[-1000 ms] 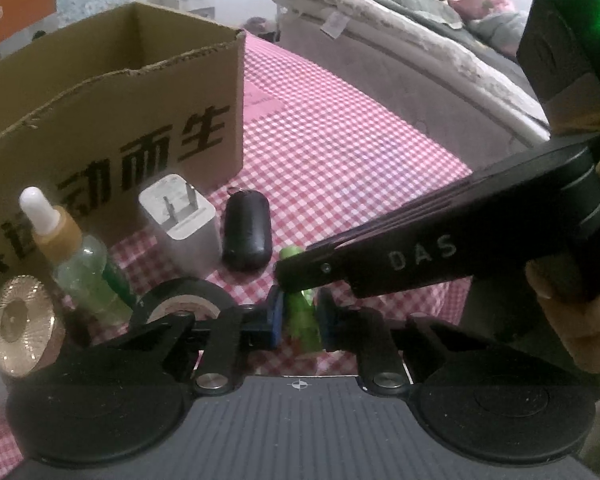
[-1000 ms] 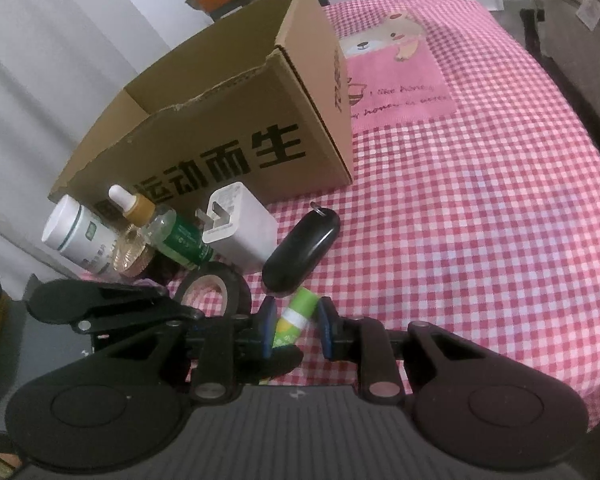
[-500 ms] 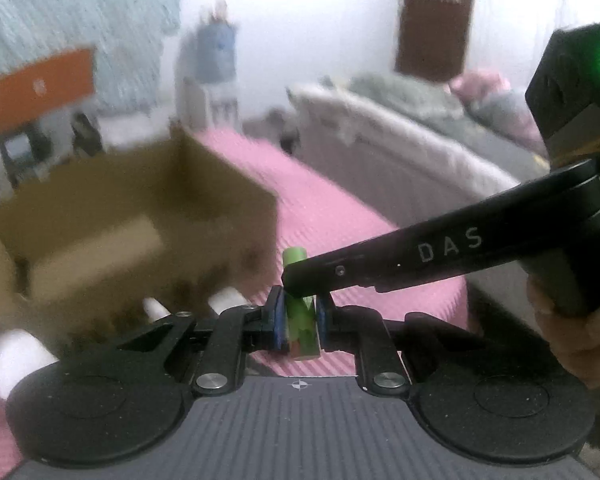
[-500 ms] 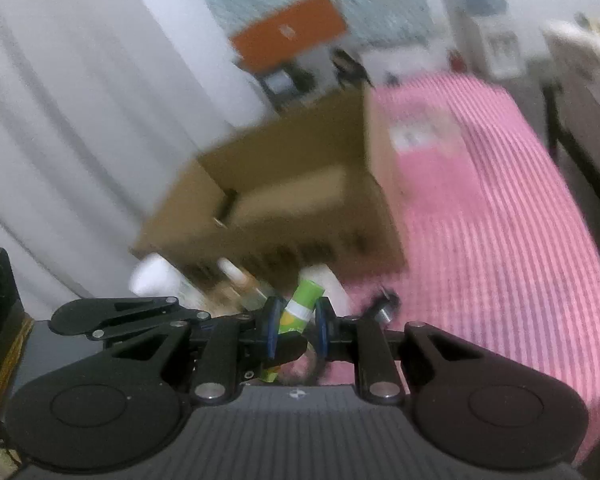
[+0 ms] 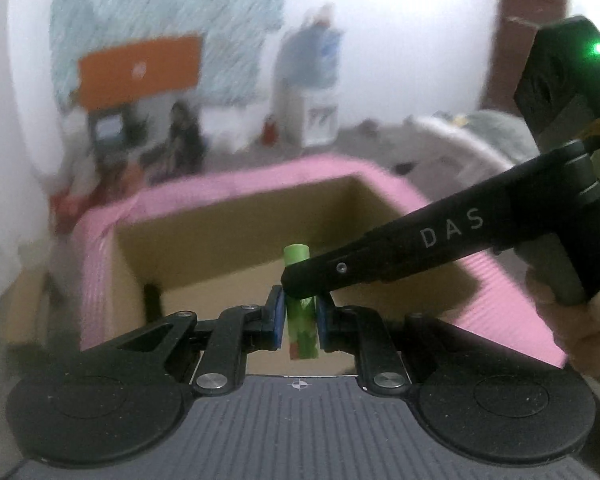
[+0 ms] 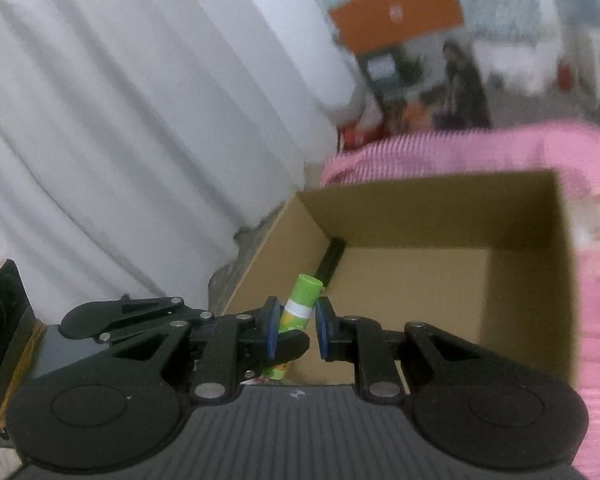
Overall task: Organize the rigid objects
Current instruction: 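Carry the glue stick into the box with the right gripper and release, then withdraw the right gripper from the box back over the table, then lower the right gripper onto the black mouse and close on it, then carry the black mouse into the box with the right gripper and release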
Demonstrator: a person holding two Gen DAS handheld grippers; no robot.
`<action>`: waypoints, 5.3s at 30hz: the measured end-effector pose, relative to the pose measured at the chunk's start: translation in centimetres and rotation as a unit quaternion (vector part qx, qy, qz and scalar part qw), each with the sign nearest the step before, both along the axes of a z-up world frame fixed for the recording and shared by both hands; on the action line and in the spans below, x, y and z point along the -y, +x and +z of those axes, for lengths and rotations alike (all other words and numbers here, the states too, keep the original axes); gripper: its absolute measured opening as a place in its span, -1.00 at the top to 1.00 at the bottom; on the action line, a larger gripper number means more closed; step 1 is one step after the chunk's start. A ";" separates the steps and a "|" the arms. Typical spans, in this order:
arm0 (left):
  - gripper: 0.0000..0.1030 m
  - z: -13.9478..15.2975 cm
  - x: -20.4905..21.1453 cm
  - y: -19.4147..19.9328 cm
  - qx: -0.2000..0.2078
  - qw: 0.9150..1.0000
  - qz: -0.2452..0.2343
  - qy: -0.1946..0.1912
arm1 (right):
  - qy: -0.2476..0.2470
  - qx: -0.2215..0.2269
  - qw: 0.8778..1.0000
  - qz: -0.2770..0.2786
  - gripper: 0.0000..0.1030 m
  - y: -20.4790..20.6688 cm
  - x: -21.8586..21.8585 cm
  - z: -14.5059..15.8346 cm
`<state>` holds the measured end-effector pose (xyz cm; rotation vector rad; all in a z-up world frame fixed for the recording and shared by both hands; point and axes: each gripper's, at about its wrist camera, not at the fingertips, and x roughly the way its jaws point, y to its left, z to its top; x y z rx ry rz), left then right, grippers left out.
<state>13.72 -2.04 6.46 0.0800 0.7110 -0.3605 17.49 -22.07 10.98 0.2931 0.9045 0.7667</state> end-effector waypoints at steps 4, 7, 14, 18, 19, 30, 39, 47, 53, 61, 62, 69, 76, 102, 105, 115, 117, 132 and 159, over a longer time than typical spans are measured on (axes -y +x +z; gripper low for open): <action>0.71 -2.6 -2.2 3.2 -0.054 0.998 0.026 0.011 | -0.014 -0.073 0.997 0.020 0.60 4.7 -2.8 -3.4; 0.69 -3.7 -3.6 4.4 -0.082 0.995 0.044 0.023 | -0.018 -0.126 0.991 0.032 0.56 7.5 -4.8 -6.4; 0.55 -2.3 -5.3 3.3 -0.063 0.996 0.065 0.002 | -0.003 -0.147 0.988 0.035 0.55 8.6 -6.5 -7.6; 0.42 -0.9 -5.2 2.2 -0.036 0.997 0.065 -0.008 | 0.015 -0.123 0.992 0.028 0.55 7.6 -4.6 -6.2; 0.38 -0.6 -5.1 1.8 -0.027 0.997 0.065 -0.008 | 0.018 -0.115 0.993 0.025 0.55 7.0 -3.9 -5.7; -0.39 2.3 -3.1 -4.1 0.037 0.998 0.034 -0.041 | 0.075 -0.040 0.996 -0.018 -0.05 -2.5 5.9 -2.1; -0.82 0.9 1.1 -8.1 0.033 0.997 -0.050 -0.053 | 0.100 -0.019 0.988 -0.114 -0.05 -11.3 13.6 -2.9; -0.83 -3.4 7.4 -9.1 -0.005 0.989 -0.144 -0.029 | 0.094 -0.056 0.976 -0.186 -0.04 -14.1 17.8 -8.0; -0.55 -6.6 10.6 -8.3 -0.034 0.985 -0.170 0.002 | 0.075 -0.080 0.977 -0.182 0.10 -13.7 17.5 -11.0; -0.19 -9.2 12.3 -7.4 -0.074 0.981 -0.176 0.034 | 0.025 -0.078 0.984 -0.158 0.21 -11.4 15.6 -13.0; -0.19 -9.4 12.6 -7.5 -0.075 0.981 -0.177 0.038 | 0.019 -0.079 0.985 -0.155 0.21 -10.9 15.2 -13.3; -0.19 -10.5 14.3 -6.6 -0.081 0.979 -0.176 0.061 | -0.031 -0.064 0.989 -0.132 0.22 -8.7 13.2 -14.1; -0.21 -10.9 14.5 -5.8 -0.087 0.980 -0.170 0.056 | -0.068 -0.047 0.990 -0.111 0.22 -7.5 11.6 -14.8; -0.14 -11.8 15.5 -7.0 -0.116 0.972 -0.203 0.029 | -0.066 -0.043 0.990 -0.115 0.31 -11.0 13.3 -14.5; -0.14 -11.5 15.3 -7.3 -0.115 0.973 -0.199 0.024 | -0.056 -0.051 0.989 -0.123 0.31 -11.6 13.9 -14.5; -0.15 -11.1 13.8 -6.0 -0.111 0.984 -0.139 0.012 | -0.030 -0.028 0.993 -0.111 0.31 -9.1 14.0 -13.0; -0.15 -11.4 13.7 -5.6 -0.111 0.986 -0.126 0.005 | -0.027 -0.036 0.994 -0.100 0.31 -8.2 13.3 -13.4; 0.40 -11.5 12.1 -5.1 -0.125 0.986 -0.114 -0.011 | 0.064 -0.125 0.985 -0.098 0.35 -8.8 14.5 -16.2; 0.69 -7.4 11.7 -8.4 -0.052 0.992 -0.112 -0.020 | 0.094 -0.092 0.979 -0.153 0.38 -13.5 16.0 -13.2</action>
